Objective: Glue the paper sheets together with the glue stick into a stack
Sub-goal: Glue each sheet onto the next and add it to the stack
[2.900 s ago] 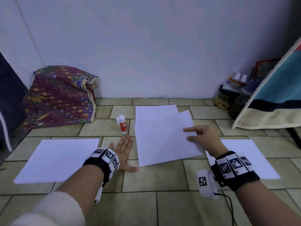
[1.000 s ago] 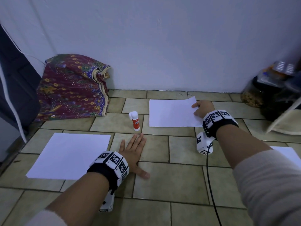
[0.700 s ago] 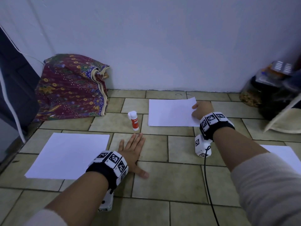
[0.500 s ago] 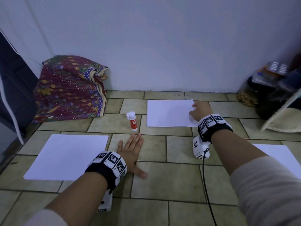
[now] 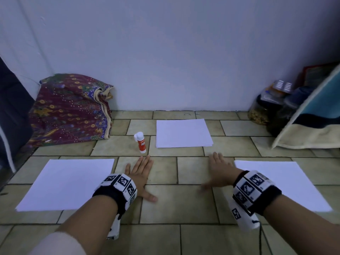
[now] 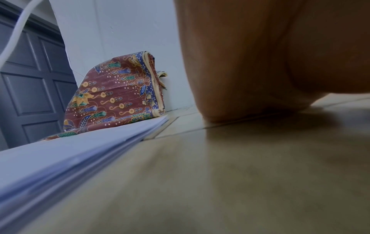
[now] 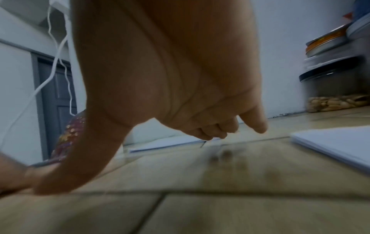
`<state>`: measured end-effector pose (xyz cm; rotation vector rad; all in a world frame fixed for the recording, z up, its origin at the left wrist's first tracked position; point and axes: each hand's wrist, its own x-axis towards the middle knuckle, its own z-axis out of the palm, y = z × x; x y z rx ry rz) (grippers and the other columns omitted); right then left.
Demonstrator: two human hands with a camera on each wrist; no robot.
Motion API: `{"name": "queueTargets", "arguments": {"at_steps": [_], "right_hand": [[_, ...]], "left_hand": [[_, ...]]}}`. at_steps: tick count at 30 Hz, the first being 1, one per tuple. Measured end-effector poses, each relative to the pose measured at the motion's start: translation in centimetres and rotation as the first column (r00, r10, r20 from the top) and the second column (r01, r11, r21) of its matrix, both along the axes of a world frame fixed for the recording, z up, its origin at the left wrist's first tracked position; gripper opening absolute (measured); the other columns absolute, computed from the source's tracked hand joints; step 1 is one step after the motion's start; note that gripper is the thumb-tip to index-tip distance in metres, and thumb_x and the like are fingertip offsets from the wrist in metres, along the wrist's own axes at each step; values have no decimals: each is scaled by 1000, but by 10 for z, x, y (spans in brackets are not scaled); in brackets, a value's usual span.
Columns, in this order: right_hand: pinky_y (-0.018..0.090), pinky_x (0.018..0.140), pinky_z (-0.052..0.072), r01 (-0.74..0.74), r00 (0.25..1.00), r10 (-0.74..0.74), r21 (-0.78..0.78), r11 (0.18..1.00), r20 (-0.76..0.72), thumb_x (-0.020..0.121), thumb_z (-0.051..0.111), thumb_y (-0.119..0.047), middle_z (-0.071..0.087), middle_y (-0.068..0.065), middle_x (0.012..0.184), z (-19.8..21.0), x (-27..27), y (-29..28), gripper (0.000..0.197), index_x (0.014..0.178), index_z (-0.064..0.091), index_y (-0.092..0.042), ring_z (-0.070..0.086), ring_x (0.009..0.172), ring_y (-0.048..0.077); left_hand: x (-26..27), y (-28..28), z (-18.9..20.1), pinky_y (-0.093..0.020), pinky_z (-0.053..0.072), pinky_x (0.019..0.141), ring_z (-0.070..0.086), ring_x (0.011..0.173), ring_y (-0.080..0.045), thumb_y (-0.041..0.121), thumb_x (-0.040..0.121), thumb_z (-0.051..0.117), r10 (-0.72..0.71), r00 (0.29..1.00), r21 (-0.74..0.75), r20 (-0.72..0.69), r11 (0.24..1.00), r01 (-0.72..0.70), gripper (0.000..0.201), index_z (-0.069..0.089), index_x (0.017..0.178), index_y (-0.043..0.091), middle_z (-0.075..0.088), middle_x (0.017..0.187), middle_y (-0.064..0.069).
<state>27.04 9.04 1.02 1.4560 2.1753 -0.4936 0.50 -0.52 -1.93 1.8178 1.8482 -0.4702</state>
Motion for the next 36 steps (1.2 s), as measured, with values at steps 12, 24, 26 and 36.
{"name": "queueTargets", "arguments": {"at_steps": [12, 24, 26, 36], "right_hand": [[51, 117, -6, -39, 997, 43, -63, 997, 63, 58, 76, -68, -43, 4, 148, -14, 20, -39, 148, 143, -34, -17, -32, 140, 30], [51, 116, -5, -33, 999, 35, -47, 998, 41, 55, 77, -69, -41, 2, 149, -16, 22, -41, 149, 144, -33, -20, -32, 140, 29], [51, 117, -5, -29, 999, 31, -44, 999, 39, 55, 77, -69, -41, 2, 149, -16, 22, -41, 149, 144, -32, -20, -32, 140, 29], [52, 117, -4, -35, 998, 36, -36, 999, 41, 56, 76, -70, -40, 3, 150, -16, 22, -42, 148, 144, -32, -19, -30, 141, 30]], "left_hand": [[11, -12, 9, -53, -5, 117, -24, 145, -17, 69, 73, 64, 55, 998, 55, -27, 997, -53, 128, -22, 150, 13, -30, 156, 1], [-13, -44, 24, -31, 3, 118, -5, 148, -13, 39, 85, 70, 134, 930, 192, 342, 959, -209, 86, 20, 152, 23, 7, 161, 4], [-31, -54, 29, -40, 2, 121, -9, 148, -16, 36, 82, 74, 160, 950, 281, 270, 930, -236, 92, 16, 152, 28, 5, 161, 4], [-81, -81, 22, -31, 36, 106, 33, 138, -26, 64, 76, 67, 483, 864, 111, -143, 875, -471, 109, 12, 150, 5, 26, 152, -10]]}}
